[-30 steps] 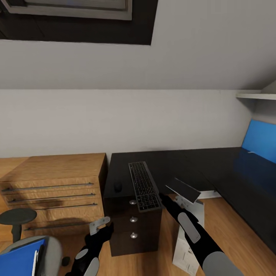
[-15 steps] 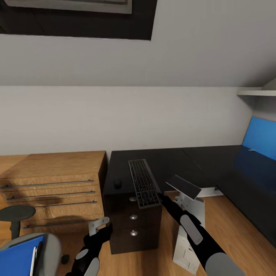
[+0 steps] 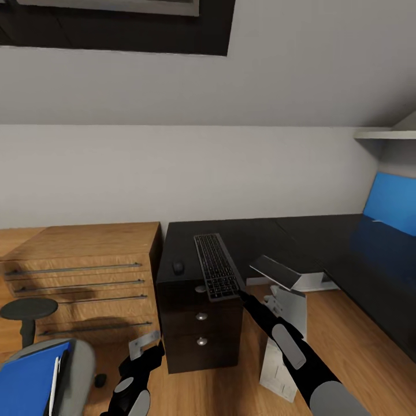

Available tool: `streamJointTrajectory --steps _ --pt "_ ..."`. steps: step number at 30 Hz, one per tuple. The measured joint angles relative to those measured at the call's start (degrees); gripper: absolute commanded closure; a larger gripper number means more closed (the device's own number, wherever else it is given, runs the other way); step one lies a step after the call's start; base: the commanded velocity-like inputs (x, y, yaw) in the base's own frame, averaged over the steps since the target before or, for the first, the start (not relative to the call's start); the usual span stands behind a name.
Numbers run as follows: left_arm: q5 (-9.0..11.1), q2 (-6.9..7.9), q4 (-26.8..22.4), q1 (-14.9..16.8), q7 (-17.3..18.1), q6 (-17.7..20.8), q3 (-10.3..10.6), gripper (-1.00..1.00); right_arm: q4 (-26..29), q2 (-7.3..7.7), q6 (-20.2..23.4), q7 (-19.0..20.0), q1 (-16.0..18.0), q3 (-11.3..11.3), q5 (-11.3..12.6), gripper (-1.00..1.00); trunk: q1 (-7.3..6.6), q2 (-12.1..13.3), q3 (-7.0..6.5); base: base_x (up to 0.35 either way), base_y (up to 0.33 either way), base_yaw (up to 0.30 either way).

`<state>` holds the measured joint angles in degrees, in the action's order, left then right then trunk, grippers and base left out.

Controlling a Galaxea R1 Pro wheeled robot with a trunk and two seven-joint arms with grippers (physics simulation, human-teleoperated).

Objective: In the bedroom, organize the workspace by keeping the computer under the desk, ensuring the monitor is on the desk, placing the keyboard on the desk next to the monitor, placing the mouse on the desk next to the keyboard, moving the folder from the swivel chair onto the desk next to the mouse, stacking the notebook on top of the folder with the pen on top of the notebook, and positioning the swivel chair next to the desk.

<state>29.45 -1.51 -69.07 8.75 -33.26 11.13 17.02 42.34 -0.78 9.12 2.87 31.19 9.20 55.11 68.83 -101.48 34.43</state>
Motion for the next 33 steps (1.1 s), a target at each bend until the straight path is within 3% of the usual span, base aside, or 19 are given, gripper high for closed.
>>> streamJointTrajectory --steps 4,7,9,10,11,16,26,33 --pt "-0.07 0.00 0.36 -0.02 -0.02 0.00 0.02 -1.00 -0.02 -0.02 0.12 0.27 -0.01 0.03 0.18 -1.00 0.88 -1.61 0.72 -0.001 0.000 0.000" --pt "-0.07 0.00 0.43 0.00 -0.02 -0.03 0.03 -1.00 -0.10 -0.02 0.37 2.67 -0.02 0.03 0.21 -1.00 1.54 -2.81 1.26 0.000 0.000 0.000" --pt "-0.07 -0.05 0.68 -0.01 -0.02 -0.08 0.02 -1.00 -0.68 0.01 0.53 6.34 -0.02 0.00 0.17 -1.00 1.98 -3.61 1.62 0.000 0.000 0.000" --pt "-0.11 -0.03 0.99 0.00 -0.02 -0.13 -0.01 -1.00 -2.22 0.03 0.60 12.12 -0.02 -0.01 0.11 -1.00 1.98 -3.62 1.62 0.000 0.000 0.000" --pt "-0.11 -0.02 1.09 0.00 -0.02 -0.14 -0.02 -1.00 -2.85 0.01 0.60 15.12 -0.02 0.00 0.05 -1.00 1.98 -3.62 1.62 0.000 0.000 0.000" --pt "-0.04 0.01 1.28 0.00 -0.02 -0.23 -0.12 -1.00 -4.24 0.00 0.58 22.25 -0.02 0.02 -0.04 -1.00 1.98 -3.62 1.62 0.000 0.000 0.000" --pt "-0.09 0.09 1.31 0.00 -0.17 -0.26 -0.20 -1.00 -5.22 -0.16 0.66 23.59 -0.02 0.11 0.00 -1.00 1.98 -3.62 1.62 0.000 0.000 0.000" --pt "-0.15 0.09 1.31 0.00 -0.35 -0.26 -0.15 -1.00 -5.19 -0.30 0.78 21.83 -0.02 -0.03 0.04 -1.00 1.98 -3.62 1.62 0.000 0.000 0.000"
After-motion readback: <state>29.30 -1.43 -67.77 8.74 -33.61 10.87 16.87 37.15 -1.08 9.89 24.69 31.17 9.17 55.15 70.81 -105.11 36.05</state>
